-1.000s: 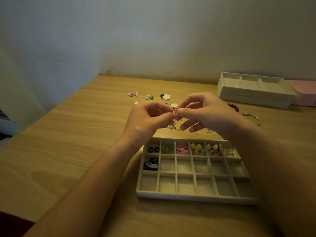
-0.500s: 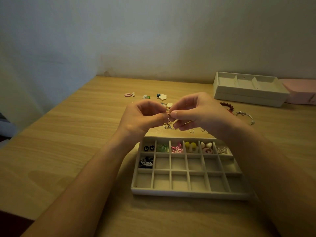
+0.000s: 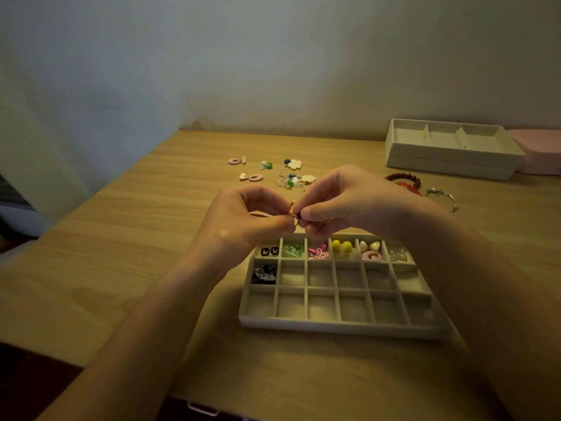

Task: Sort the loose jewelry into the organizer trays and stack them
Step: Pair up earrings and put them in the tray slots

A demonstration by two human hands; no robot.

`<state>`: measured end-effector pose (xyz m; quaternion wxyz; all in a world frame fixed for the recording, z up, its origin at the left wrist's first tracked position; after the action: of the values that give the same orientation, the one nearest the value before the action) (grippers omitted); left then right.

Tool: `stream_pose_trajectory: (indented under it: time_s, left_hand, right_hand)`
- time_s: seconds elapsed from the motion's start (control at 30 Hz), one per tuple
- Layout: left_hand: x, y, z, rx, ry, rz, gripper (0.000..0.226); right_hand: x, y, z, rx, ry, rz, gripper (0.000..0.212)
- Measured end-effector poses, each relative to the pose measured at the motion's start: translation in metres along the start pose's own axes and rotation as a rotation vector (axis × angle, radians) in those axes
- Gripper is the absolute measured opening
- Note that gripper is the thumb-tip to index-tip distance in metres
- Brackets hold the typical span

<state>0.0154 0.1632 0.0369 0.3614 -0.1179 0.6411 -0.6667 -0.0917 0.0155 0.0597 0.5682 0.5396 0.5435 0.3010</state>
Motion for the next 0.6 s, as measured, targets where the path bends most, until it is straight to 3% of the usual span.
stream_pose_trajectory:
  time_s: [0.13, 0.3, 0.6]
  left_hand:
    - [-0.004, 0.003, -0.021, 0.007, -0.115, 0.143, 0.024]
    - [-0.005, 0.007, -0.032, 0.01, -0.135, 0.207, 0.021]
    - [0.012, 0.019, -0.035, 0.065, -0.073, 0.525, 0.026]
  right_hand:
    - [0.014, -0.001, -0.003, 0.026, 0.043, -0.109, 0.015]
    - [0.022, -0.007, -0.008, 0.083, 0.074, -0.147, 0.011]
    - [0.035, -0.003, -0.008, 0.051, -0.001, -0.675, 0.01]
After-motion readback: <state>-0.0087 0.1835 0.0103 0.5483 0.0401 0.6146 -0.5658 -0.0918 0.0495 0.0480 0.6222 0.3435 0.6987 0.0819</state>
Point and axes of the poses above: each hand's wrist, its own z-axis towards the middle knuckle, its own x-axis out of the palm, y = z × x, the point moved 3 cm from there along z, towards the middle knuckle, and after that the axes turned 3 degrees about z, right-handed, at the moved point
